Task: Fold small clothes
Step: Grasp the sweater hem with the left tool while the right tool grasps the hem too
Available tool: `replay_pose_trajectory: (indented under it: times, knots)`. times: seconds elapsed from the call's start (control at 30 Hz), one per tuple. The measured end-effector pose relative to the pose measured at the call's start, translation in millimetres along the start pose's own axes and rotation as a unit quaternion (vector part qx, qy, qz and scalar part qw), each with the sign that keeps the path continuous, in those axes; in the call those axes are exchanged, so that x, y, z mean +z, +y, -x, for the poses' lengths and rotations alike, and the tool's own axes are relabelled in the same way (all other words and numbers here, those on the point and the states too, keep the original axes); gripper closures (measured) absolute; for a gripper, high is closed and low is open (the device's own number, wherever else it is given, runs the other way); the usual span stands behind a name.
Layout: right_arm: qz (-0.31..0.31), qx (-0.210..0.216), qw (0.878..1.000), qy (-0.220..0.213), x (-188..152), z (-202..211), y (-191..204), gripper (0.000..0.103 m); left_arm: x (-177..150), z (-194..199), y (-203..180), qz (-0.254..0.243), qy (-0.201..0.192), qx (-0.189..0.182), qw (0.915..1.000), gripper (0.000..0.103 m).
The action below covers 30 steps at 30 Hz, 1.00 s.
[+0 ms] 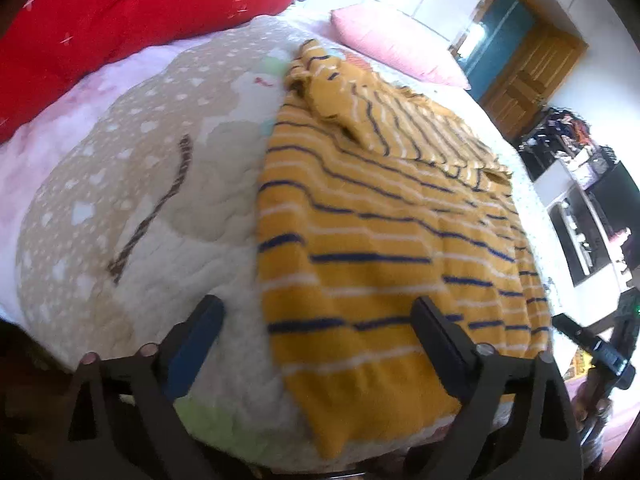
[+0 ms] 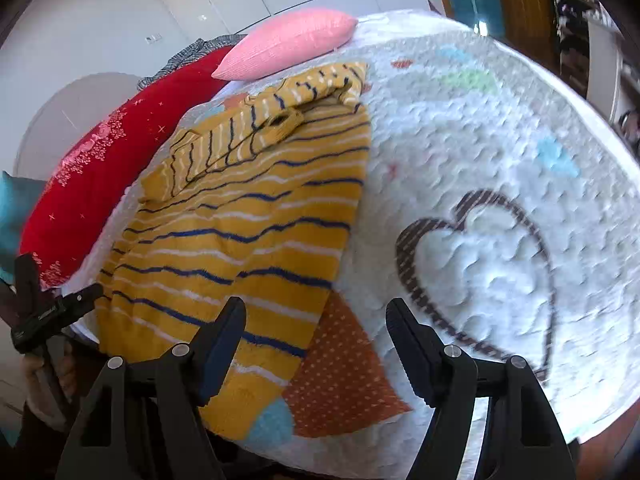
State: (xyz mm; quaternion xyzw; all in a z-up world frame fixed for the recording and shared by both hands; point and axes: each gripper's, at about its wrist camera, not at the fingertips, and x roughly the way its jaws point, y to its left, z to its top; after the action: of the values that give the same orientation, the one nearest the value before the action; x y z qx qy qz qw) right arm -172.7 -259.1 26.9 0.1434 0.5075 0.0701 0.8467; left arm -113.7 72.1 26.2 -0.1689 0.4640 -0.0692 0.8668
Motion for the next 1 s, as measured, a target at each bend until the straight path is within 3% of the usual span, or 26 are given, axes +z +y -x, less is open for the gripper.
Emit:
replay_pose_trajectory:
  times: [0.17,0.37,0.47,0.53,0.6,0.63,0.7,0.87,1.0]
  knots:
    - [-0.025,0.062,0.998,0.009,-6.2,-18.5,8.0,0.025,3.1,-10.4,-3.5,0.005,0.001,-0.013,0.9999,0.000]
    - [-0.009,0.065,0.998,0.006,-9.7,-30.4,27.2,0.020,-13.6,-11.3,-17.6,-0.059,-0.036,0.005,0.9976,0.000]
    - [-0.009,0.072,0.997,0.004,-11.8,-31.3,30.9,0.020,-19.2,-13.1,-29.4,-0.085,-0.017,0.044,0.9952,0.000]
    - [-0.013,0.083,0.996,0.003,-13.7,-31.5,29.8,0.020,-20.0,-13.6,-37.8,-0.089,0.002,0.047,0.9949,0.000]
    - [-0.025,0.100,0.995,0.004,-13.2,-30.9,27.6,0.020,-19.6,-8.8,-44.8,-0.081,0.013,0.010,0.9965,0.006]
    - [-0.034,0.114,0.993,0.004,-13.1,-30.5,26.4,0.020,-18.4,-5.4,-46.7,-0.077,0.014,-0.021,0.9967,0.021]
    - [-0.045,0.136,0.990,0.006,-12.1,-29.8,24.8,0.021,-14.3,-3.9,-48.7,-0.062,0.023,-0.072,0.9952,0.037]
    - [-0.060,0.155,0.986,0.010,-14.2,-32.7,19.6,0.022,-9.3,-16.1,-33.8,-0.010,0.032,-0.110,0.9934,0.037]
    - [-0.045,0.144,0.988,0.007,-17.6,-31.6,22.8,0.023,-5.9,-18.7,-24.9,0.021,0.040,-0.150,0.9877,0.029]
